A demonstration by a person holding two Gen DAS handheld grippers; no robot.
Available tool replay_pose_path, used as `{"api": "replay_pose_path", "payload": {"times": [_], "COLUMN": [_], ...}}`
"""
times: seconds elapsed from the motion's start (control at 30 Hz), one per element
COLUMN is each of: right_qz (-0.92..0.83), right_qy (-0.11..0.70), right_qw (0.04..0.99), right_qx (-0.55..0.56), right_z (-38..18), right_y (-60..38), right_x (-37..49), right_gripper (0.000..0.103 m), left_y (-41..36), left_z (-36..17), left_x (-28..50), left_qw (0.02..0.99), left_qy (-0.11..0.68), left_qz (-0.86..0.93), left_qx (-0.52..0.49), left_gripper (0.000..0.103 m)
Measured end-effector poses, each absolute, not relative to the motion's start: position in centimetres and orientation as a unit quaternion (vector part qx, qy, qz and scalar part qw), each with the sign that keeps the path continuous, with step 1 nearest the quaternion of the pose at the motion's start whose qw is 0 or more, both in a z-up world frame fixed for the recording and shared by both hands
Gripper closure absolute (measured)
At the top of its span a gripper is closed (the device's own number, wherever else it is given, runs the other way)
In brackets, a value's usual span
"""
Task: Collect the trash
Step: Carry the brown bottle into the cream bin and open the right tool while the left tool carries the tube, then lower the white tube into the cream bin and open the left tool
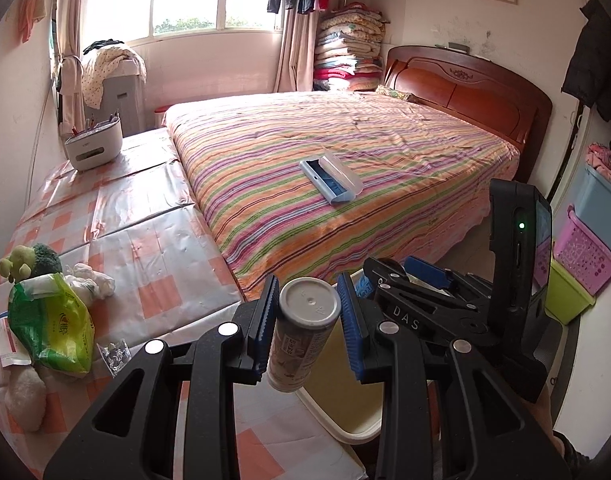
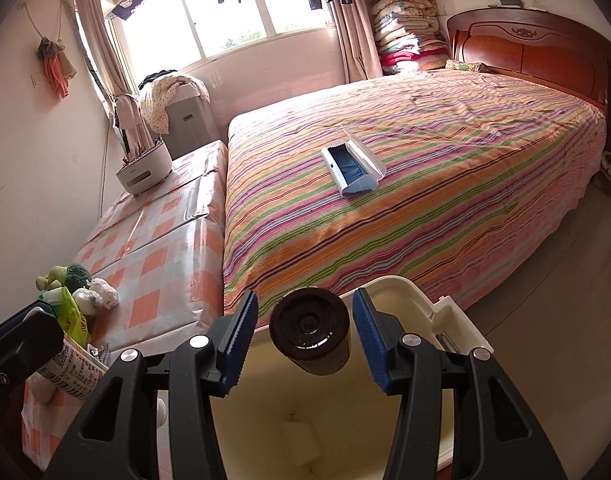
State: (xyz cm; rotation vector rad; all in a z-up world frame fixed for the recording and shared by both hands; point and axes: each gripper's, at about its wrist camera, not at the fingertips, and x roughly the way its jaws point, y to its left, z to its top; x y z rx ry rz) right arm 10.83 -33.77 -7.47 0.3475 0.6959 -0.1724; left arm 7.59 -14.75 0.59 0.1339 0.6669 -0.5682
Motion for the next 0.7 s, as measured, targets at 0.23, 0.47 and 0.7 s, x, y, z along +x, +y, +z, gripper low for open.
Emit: {"api": "replay_pose_path", "payload": {"times": [0.23, 0.47, 0.7], "right_qz": [-0.095, -0.123, -0.142], "right_qy": [0.326, 0.299, 0.281], "right_qw": [0.924, 0.924, 0.923], "right_qx": [0.178, 0.206, 0.22], "right_z": [-7.1, -6.5, -6.0], "right_y": [-34.4, -36.1, -37.2], "right_x": [10.6, 9.7, 9.1], "right_gripper": [0.033, 0.032, 0.032], "left_y": [-15.4, -16.3, -17.4], "left_z": [-0.8, -2.2, -3.6], "left_x": [8.6, 9.7, 10.5], "left_qw": [0.897, 0.886, 0.877], "left_qy": [0.338, 0.36, 0.376], "left_qz": [-0.277, -0.284, -0.289], "left_qx": [0.068, 0.065, 0.073], "left_gripper": [0.074, 0.074, 0.074]}}
